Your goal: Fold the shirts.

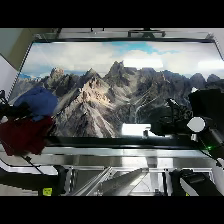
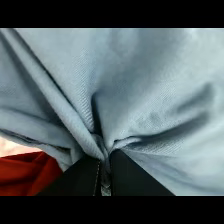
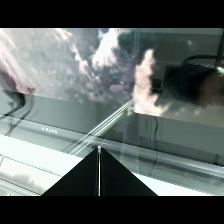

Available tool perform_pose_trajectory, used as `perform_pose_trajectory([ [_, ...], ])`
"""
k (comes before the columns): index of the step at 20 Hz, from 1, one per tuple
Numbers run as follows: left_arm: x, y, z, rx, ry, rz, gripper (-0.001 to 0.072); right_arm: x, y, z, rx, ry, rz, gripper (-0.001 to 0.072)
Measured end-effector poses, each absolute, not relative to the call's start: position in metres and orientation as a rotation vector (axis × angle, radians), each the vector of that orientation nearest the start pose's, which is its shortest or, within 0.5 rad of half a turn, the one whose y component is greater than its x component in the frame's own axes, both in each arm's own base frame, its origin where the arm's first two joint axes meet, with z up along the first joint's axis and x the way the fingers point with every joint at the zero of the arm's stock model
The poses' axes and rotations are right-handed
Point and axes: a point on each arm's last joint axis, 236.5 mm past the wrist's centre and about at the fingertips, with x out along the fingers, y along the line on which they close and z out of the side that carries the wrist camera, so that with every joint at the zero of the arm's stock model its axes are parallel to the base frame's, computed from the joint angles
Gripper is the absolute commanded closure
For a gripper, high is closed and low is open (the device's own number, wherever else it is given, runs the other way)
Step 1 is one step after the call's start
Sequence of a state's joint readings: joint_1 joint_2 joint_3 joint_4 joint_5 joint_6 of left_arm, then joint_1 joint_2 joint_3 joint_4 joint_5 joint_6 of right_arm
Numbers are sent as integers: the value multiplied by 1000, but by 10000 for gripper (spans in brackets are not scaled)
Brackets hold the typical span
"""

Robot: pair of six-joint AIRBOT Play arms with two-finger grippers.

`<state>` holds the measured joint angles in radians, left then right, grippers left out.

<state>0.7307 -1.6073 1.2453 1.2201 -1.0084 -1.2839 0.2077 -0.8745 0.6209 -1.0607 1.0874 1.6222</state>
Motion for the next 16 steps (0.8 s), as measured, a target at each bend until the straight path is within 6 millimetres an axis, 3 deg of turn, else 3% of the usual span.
perform_pose_trajectory([
  [2, 386, 231, -51, -632, 1154, 257, 696, 232, 153, -20, 409, 1375, 360, 699],
  [4, 407, 211, -18, -688, 1112, 166, 696, 232, 153, -20, 409, 1375, 360, 698],
  [7, 440, 154, 42, -696, 1045, -24, 689, 232, 153, -20, 409, 1375, 360, 698],
  [10, 459, 54, 104, -592, 988, -270, 689, 232, 154, -20, 409, 1375, 360, 699],
  [12, 454, -26, 131, -504, 973, -439, 688, 232, 154, -19, 414, 1375, 362, 699],
  [14, 439, -101, 137, -433, 982, -580, 688, 232, 155, -19, 418, 1378, 365, 699],
  [16, 411, -167, 126, -368, 1031, -705, 688, 230, 156, -19, 421, 1386, 369, 698],
])
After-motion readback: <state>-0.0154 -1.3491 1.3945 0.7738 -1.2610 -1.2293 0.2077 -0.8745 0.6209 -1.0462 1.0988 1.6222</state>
